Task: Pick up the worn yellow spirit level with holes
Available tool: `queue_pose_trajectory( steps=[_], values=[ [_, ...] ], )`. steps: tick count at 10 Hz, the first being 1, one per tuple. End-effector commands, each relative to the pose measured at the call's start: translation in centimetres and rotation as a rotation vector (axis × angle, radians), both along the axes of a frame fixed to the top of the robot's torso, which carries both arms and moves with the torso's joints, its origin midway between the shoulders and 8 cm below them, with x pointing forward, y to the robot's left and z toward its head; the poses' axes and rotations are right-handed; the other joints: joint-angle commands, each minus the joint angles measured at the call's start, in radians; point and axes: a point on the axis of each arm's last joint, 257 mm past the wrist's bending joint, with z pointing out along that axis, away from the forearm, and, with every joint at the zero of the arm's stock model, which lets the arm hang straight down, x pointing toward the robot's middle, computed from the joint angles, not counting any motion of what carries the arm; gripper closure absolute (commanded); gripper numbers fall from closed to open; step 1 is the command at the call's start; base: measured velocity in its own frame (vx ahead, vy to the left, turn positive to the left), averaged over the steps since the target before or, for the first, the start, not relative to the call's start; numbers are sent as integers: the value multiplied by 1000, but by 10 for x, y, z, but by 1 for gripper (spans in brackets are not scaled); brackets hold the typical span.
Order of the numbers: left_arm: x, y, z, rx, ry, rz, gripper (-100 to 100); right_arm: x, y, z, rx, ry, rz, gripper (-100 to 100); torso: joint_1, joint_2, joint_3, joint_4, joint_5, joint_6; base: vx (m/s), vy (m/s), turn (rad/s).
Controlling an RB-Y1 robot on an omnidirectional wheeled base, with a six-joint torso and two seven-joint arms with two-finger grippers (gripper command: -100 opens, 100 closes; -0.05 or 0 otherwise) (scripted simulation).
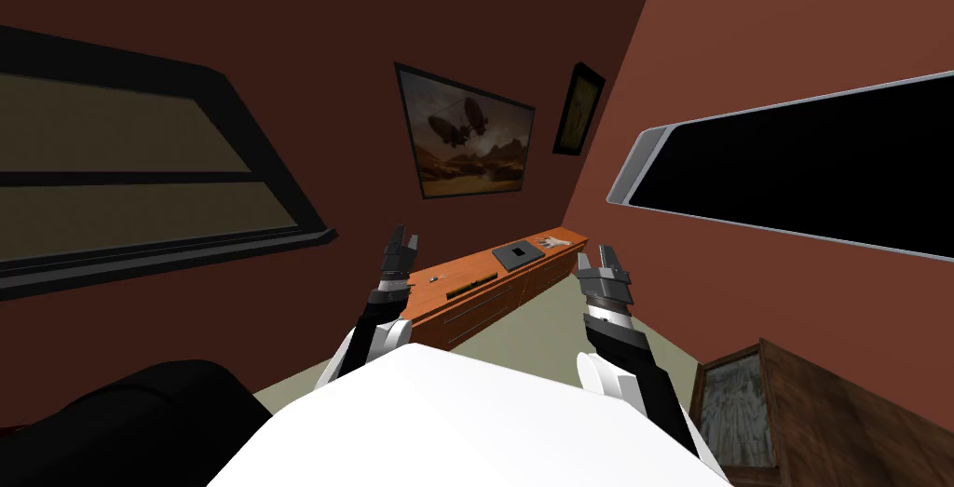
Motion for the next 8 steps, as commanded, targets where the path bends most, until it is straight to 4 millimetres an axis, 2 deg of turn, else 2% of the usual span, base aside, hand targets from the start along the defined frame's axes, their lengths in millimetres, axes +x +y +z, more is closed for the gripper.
queue_pose_trajectory(
  steps=[1, 3, 6, 7, 8],
  values=[
    [13, -2, -14, 19, 48, -26, -100, 0, 0, 0, 0, 0, 0, 0, 0, 0, 0, 0, 0, 0, 8, -44, -61],
    [29, -2, -34, 26, 112, -49, -100, 0, 0, 0, 0, 0, 0, 0, -5, -1, -1, 0, -1, 0, 16, -99, -64],
    [60, 3, -76, 18, 236, -78, -100, 0, 0, 0, 0, 0, 0, 0, -8, -3, -2, -1, -2, 0, 46, -125, -87],
    [61, 3, -78, 17, 243, -78, -100, 0, 0, 0, 0, 0, 0, 0, -8, -4, -2, -1, -2, 0, 31, -81, -36],
    [72, 6, -95, 11, 292, -85, -100, 0, 0, 0, 0, 0, 0, 0, -6, -3, -2, -1, -2, 0, 22, -106, -84]
  ],
)
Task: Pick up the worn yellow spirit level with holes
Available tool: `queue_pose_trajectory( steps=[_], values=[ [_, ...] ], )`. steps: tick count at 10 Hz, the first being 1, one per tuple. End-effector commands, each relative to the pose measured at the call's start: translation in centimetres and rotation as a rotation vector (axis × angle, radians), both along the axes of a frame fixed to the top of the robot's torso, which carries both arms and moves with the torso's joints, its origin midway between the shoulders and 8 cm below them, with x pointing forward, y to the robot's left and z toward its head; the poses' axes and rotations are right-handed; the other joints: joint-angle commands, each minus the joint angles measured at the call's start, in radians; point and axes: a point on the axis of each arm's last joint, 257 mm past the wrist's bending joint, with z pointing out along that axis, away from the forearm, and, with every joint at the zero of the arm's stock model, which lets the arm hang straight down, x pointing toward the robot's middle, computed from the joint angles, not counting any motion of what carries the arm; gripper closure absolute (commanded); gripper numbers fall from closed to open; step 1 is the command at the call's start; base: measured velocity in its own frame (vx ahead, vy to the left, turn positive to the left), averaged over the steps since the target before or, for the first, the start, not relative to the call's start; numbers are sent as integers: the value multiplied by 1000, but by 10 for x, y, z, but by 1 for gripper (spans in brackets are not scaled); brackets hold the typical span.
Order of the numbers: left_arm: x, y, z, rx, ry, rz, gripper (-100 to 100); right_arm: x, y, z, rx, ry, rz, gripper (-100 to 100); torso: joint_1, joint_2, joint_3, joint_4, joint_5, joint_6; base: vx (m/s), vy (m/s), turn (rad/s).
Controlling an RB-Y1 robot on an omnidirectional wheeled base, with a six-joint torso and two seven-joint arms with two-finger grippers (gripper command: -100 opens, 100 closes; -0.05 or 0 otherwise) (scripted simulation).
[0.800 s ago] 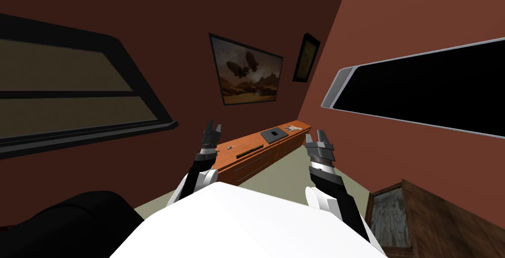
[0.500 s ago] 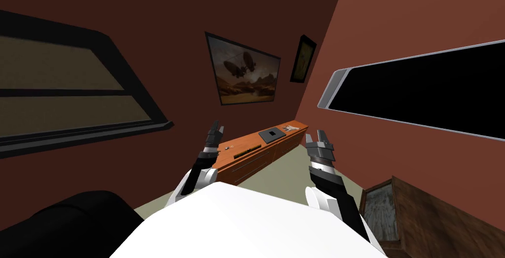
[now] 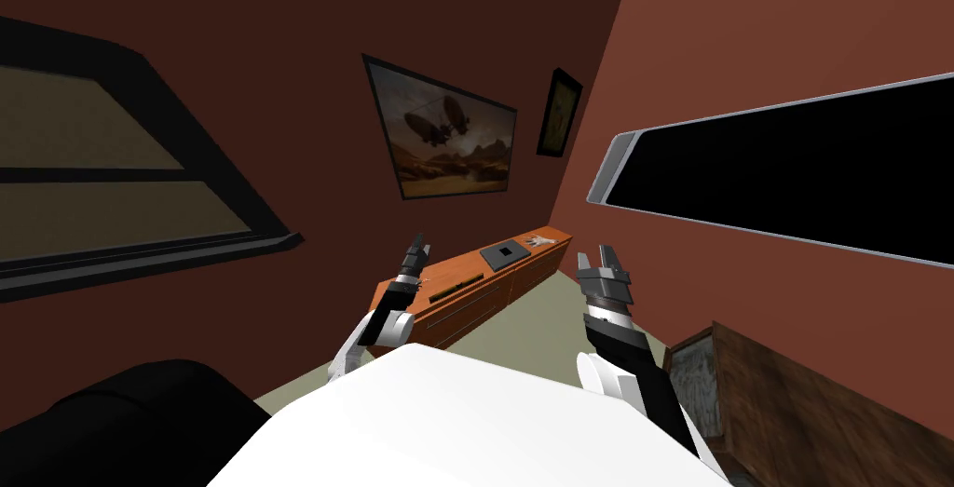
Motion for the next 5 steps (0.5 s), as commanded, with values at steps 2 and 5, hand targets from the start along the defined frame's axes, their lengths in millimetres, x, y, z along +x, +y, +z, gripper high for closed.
queue_pose_trajectory(
  steps=[2, 5],
  values=[
    [24, 6, -34, -15, 109, -16, -100, 0, 0, 0, 0, 0, 0, 0, -2, 0, 0, 0, -1, 0, 41, -159, -111],
    [38, 14, -69, -28, 204, -11, -100, 0, 0, 0, 0, 0, 0, 0, -2, -1, -1, 0, 0, 0, 43, -109, -61]
  ],
)
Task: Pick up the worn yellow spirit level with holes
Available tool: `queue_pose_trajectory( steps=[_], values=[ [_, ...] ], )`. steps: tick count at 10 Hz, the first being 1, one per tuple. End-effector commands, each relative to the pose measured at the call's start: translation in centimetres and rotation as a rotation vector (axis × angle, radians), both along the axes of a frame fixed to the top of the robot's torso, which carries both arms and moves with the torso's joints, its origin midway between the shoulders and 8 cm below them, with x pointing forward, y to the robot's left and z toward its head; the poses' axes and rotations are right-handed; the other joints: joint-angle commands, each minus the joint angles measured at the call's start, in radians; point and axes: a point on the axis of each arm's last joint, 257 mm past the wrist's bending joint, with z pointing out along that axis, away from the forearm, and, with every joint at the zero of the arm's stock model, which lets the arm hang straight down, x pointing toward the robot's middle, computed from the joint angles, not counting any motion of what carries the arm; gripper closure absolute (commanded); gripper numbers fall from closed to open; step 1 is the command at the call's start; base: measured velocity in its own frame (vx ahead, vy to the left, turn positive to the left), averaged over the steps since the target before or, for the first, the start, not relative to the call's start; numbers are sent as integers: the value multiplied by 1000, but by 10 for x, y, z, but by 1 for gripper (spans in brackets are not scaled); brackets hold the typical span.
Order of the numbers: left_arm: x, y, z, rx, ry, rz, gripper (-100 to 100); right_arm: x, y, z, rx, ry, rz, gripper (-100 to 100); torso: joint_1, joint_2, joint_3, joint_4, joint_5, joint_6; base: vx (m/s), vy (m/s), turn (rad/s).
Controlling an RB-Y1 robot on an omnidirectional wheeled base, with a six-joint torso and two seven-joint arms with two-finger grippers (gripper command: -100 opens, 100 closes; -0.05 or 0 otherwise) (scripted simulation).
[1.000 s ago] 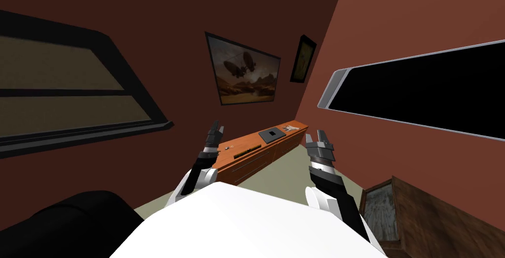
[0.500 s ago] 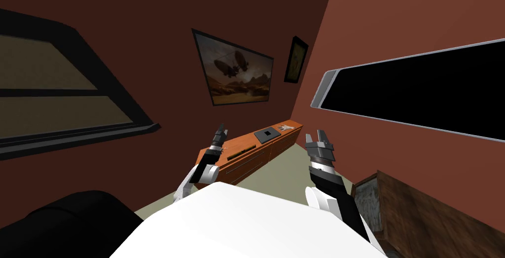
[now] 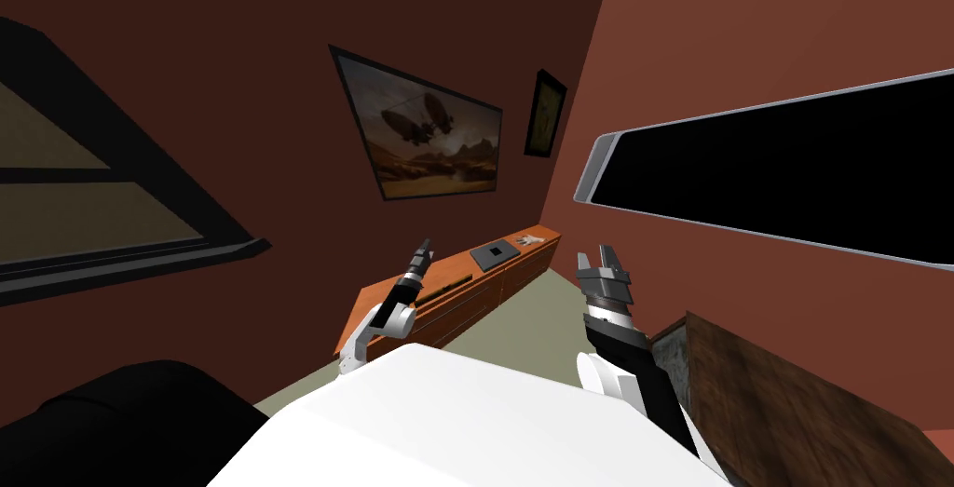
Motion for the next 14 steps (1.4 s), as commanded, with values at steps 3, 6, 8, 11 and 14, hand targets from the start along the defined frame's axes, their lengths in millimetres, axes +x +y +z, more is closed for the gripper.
queue_pose_trajectory(
  steps=[3, 6, 8, 11, 14],
  values=[
    [21, 11, -45, -24, 126, 2, -100, 0, 0, 0, 0, 0, 0, 0, 1, 0, 0, 0, 0, 0, 35, -91, -72],
    [29, 19, -74, -39, 204, 11, -100, 0, 0, 0, 0, 0, 0, 0, -1, 0, 0, 0, 0, 0, 42, -96, -62],
    [37, 26, -98, -54, 272, 19, -100, 0, 0, 0, 0, 0, 0, 0, 0, -1, 0, 0, 0, 0, 49, -83, -65],
    [50, 37, -130, -85, 380, 31, -100, 0, 0, 0, 0, 0, 0, 0, 0, 0, 0, 0, 0, 0, 41, -95, -69],
    [52, 48, -162, -106, 466, 50, -100, 0, 0, 0, 0, 0, 0, 0, 4, 2, 1, 0, 1, 0, 31, -48, -35]
  ],
)
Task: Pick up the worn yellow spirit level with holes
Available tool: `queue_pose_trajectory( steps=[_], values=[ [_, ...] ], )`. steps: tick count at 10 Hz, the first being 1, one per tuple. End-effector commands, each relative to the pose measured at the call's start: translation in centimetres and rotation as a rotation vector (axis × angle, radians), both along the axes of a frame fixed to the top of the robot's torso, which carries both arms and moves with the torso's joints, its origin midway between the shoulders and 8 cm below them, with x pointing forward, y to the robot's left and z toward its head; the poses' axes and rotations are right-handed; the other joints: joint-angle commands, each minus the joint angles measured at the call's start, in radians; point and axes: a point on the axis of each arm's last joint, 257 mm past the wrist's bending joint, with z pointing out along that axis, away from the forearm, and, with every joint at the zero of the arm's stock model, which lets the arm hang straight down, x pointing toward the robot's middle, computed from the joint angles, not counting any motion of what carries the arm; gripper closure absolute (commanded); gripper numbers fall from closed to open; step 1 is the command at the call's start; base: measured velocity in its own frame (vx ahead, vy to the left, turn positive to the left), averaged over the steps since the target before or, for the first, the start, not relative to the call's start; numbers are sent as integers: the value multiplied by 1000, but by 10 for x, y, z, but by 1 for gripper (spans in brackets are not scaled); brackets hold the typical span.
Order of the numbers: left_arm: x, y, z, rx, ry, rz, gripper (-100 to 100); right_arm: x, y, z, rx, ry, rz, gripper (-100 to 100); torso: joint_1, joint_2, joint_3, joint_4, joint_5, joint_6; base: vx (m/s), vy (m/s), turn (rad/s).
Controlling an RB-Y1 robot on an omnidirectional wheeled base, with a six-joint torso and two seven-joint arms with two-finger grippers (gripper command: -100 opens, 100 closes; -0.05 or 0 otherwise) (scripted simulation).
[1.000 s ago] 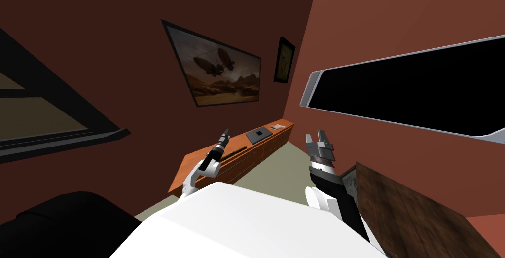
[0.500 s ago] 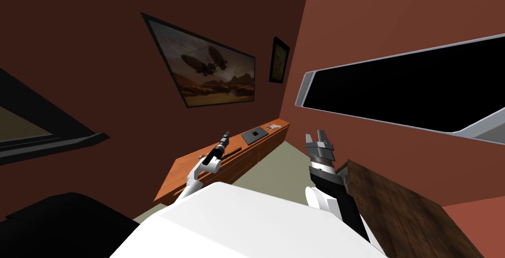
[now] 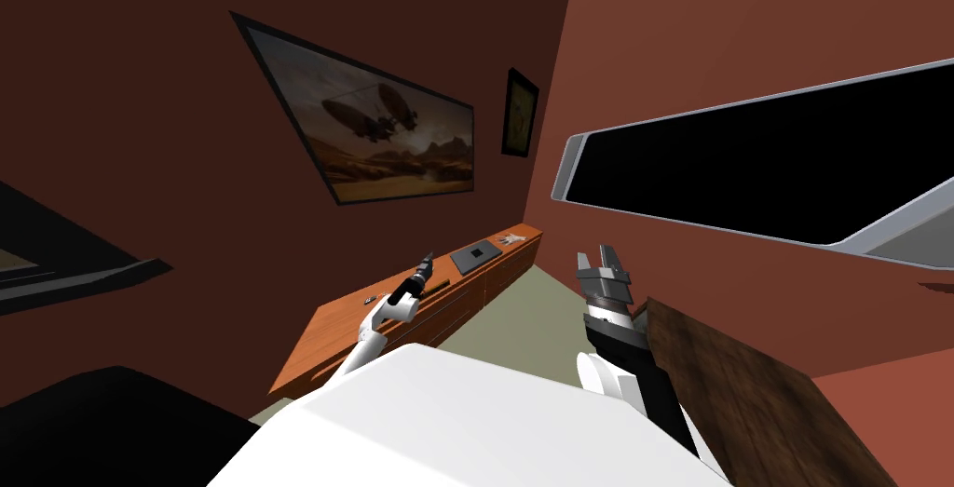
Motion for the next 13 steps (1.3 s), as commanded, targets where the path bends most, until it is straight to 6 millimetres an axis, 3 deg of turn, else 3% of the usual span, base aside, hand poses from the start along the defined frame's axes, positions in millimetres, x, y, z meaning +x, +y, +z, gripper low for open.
queue_pose_trajectory(
  steps=[1, 6, 7, 8, 13],
  values=[
    [0, 6, -18, -10, 51, 12, -100, 0, 0, 0, 0, 0, 0, 0, 0, 0, 0, 0, 0, 0, 38, -51, -39],
    [4, 29, -72, -69, 231, 61, -100, 0, 0, 0, 0, 0, 0, 0, 0, 0, 0, 0, 0, -1, 43, -64, -43],
    [-3, 34, -88, -72, 270, 74, -100, 0, 0, 0, 0, 0, 0, 0, 0, -1, 0, 0, 0, 0, 46, -32, -32],
    [-4, 35, -90, -73, 275, 76, -100, 0, 0, 0, 0, 0, 0, 0, 1, 0, 0, 0, 0, -1, 17, -10, 3],
    [-15, 59, -140, -148, 459, 150, -100, 0, 0, 0, 0, 0, 0, 0, 2, 0, 0, 0, 0, -1, 37, -21, -24]
  ],
)
